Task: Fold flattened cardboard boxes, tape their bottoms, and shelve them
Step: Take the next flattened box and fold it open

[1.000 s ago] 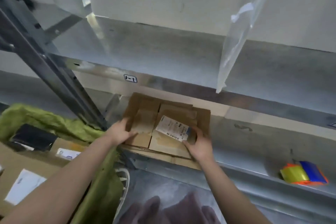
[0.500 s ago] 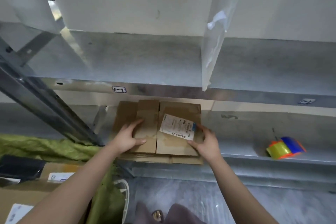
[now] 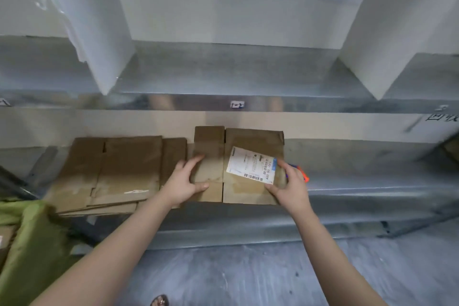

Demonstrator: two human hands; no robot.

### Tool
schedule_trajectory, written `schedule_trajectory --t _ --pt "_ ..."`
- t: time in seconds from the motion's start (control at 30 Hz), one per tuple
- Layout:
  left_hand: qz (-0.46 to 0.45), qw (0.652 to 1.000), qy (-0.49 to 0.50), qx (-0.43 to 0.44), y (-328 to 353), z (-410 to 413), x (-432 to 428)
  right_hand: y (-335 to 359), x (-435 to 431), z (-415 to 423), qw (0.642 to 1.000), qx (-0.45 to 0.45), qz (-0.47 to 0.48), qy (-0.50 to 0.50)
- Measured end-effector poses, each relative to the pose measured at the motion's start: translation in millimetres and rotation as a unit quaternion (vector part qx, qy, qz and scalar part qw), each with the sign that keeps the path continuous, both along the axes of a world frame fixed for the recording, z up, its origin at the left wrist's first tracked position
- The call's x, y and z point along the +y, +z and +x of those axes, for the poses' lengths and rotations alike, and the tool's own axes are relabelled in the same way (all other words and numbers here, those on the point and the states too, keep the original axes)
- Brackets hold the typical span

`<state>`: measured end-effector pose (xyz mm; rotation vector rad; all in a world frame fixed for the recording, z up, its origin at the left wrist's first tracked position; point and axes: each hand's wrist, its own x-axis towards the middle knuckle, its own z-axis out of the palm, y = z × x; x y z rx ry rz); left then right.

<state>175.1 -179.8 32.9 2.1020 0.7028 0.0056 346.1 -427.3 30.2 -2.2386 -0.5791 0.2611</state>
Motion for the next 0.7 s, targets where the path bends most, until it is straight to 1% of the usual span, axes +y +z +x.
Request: schedule_trajectory --t 0.13,0.23,0.4,0.53,0.63,0.7 --pt "-0.003 1.000 0.000 -0.014 6 45 -71 5 -69 43 1.000 -0.005 0.008 -0.005" --pt "-0.002 1.000 -0.002 -0.027 10 79 -109 7 -108 74 1.000 -0.002 0.016 -0.015" --pt "0.005 0.999 -0.020 -0.032 7 138 -154 8 -155 126 0.999 -0.005 0.034 -0.029" --pt "0.009 0.998 -0.039 -0.051 10 190 -181 7 -186 159 0.997 -0.027 0.058 -0.053" --pt "-0.001 0.996 -0.059 -0.065 18 225 -204 6 -210 181 0.993 -0.031 0.081 -0.081" --pt "-0.018 0.995 -0.067 -0.071 20 245 -220 4 -224 196 0.989 -0.014 0.095 -0.108"
